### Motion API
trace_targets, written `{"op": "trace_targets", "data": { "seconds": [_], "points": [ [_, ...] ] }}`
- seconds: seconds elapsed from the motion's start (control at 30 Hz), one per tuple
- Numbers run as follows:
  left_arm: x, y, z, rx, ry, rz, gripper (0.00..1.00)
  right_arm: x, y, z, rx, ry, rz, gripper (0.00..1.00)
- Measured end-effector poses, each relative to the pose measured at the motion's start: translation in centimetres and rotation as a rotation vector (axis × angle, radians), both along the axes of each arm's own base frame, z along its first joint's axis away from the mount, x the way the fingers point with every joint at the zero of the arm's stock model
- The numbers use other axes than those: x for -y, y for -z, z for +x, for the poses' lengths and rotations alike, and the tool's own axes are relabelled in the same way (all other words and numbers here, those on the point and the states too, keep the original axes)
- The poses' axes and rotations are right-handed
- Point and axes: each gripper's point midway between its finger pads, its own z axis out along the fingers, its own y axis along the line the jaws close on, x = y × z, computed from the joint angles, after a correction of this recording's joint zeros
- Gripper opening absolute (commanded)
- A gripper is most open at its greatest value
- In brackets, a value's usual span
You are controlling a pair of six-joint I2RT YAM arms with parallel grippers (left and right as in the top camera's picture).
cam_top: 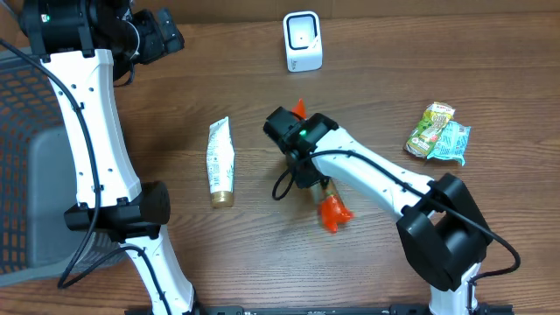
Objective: Scan the item barcode
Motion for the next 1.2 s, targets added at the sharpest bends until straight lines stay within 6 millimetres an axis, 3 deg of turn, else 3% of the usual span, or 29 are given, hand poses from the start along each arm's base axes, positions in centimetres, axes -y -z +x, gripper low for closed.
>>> {"op": "trace_targets", "data": {
  "seconds": [0.07,0.2,0.3,0.47,0.63,0.73,0.83,1.07,1.2],
  "points": [
    [0.0,0.0,0.0,0.0,0.0,0.0,1.0,-1.5,0.1,-0.3,-0.014,-0.026,0.056,0.71],
    [0.0,0.0,0.0,0.0,0.0,0.0,0.99,-4.3,0.2,-1.2,-0.071,-0.055,0.191,0.78],
    [0.0,0.0,0.0,0.0,0.0,0.0,1.0,-4.6,-0.2,-1.4,-0.112,-0.039,0.235,0.82],
    [0.0,0.0,0.0,0.0,0.0,0.0,1.0,-2.1,-2.8,1.1,-0.121,0.057,0.288,1.0],
    [0.0,0.0,0.0,0.0,0.0,0.0,0.99,2.3,-6.3,4.5,-0.095,0.118,0.394,1.0],
    [0.0,0.0,0.0,0.0,0.0,0.0,0.99,3.6,-6.6,5.2,-0.12,0.116,0.459,1.0],
    [0.0,0.0,0.0,0.0,0.0,0.0,1.0,3.5,-5.7,4.5,-0.193,0.077,0.525,1.0],
    [0.0,0.0,0.0,0.0,0.0,0.0,1.0,2.1,0.6,0.2,-0.448,0.025,0.551,1.0],
    [0.0,0.0,0.0,0.0,0.0,0.0,1.0,1.8,2.5,-1.3,-0.509,0.004,0.547,1.0]
  ]
}}
